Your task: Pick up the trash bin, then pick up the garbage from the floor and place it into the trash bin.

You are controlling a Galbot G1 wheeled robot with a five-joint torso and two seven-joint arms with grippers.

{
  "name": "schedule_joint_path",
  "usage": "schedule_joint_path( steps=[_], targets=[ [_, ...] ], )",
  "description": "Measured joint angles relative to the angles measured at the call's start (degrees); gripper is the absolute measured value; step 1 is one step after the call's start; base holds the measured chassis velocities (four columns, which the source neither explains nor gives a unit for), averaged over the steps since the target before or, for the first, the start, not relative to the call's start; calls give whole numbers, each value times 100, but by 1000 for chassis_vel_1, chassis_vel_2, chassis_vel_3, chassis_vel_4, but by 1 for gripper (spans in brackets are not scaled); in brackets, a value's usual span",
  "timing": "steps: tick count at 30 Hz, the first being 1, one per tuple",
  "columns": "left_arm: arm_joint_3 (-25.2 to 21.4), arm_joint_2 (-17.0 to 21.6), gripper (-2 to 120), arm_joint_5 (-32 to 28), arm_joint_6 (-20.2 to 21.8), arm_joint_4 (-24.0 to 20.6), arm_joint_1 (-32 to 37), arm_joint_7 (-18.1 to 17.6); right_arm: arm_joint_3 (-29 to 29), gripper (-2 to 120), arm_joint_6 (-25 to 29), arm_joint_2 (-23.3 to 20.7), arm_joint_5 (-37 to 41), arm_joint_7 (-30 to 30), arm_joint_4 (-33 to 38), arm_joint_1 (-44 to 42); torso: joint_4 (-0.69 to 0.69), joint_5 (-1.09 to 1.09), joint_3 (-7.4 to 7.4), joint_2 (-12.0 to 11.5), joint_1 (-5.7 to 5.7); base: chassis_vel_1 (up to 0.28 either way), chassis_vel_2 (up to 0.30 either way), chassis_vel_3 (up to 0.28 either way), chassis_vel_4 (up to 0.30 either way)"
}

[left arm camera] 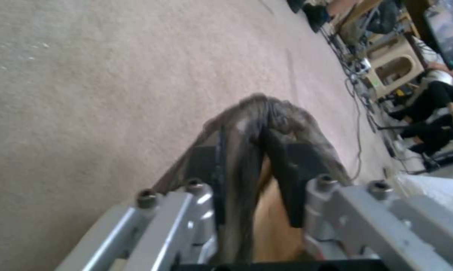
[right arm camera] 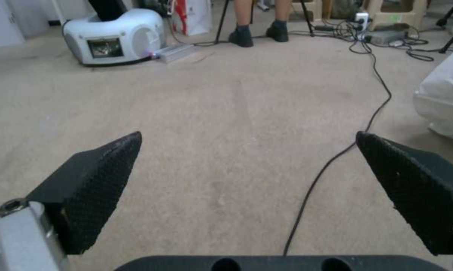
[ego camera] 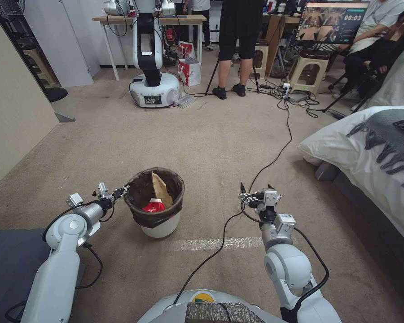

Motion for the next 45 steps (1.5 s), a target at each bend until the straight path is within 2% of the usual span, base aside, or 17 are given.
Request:
schedule_joint_path(
  steps=[8,11,14,15,18,19,21,22,24,25,26,28,29,33,34,37,45],
  targets=[
    [-7,2,51,221,1,4,-29,17,-16,100,0,-15,-1,8,0,-4,-1,-2,0,0,0,0,0,0,0],
    [-69,32,60,261,1,-327,53,-29,-14,100,0,-24,-1,9,-3,-3,-1,-1,0,0,0,0,0,0,0],
    [-177,141,74,323,1,-1071,238,-148,-18,100,0,-27,2,13,-32,23,-1,-1,0,0,0,0,0,0,0],
    [-177,141,74,323,1,-1071,238,-148,-18,100,0,-27,2,13,-32,23,-1,-1,0,0,0,0,0,0,0],
    [-370,242,89,791,2,-2081,597,-329,-31,100,-2,-17,6,28,-50,64,1,0,0,0,0,0,0,0,0],
    [-370,242,89,791,2,-2081,597,-329,-31,100,-2,-17,6,28,-50,64,1,0,0,0,0,0,0,0,0],
    [-489,222,98,1486,2,-2778,905,-402,-28,100,2,-7,1,38,-55,64,1,0,0,0,0,0,0,0,0],
    [-489,222,98,1486,2,-2778,905,-402,-28,100,2,-7,1,38,-55,64,1,0,0,0,0,0,0,0,0],
    [-535,108,100,2529,-19,-3385,1275,-530,12,100,49,20,-42,51,-23,4,1,1,0,0,0,0,0,0,0],
    [-542,25,100,3036,-96,-3559,1415,-583,55,100,83,46,-81,59,16,-42,0,-2,0,0,0,0,0,0,0],
    [-542,25,100,3036,-96,-3559,1415,-583,55,100,83,46,-81,59,16,-42,0,-2,0,0,0,0,0,0,0],
    [-542,-107,100,3730,-323,-3808,1681,-586,144,100,168,108,-192,76,83,-144,-1,0,0,0,0,0,0,0,0],
    [-542,-107,100,3730,-323,-3808,1681,-586,144,100,168,108,-192,76,83,-144,-1,0,0,0,0,0,0,0,0],
    [-482,-296,100,5136,-1087,-3764,2181,-514,293,100,524,279,-512,116,139,-357,0,0,0,0,0,0,0,0,0],
    [-482,-296,100,5136,-1087,-3764,2181,-514,293,100,524,279,-512,116,139,-357,0,0,0,0,0,0,0,0,0],
    [-448,-546,100,5516,-1924,-3485,2496,-634,362,100,882,397,-857,183,180,-551,0,-1,0,0,0,0,0,0,0],
    [-195,-914,100,5929,-2915,-3107,3095,-745,497,100,1634,678,-1464,372,227,-1027,0,-2,0,0,0,0,0,0,0]
  ],
)
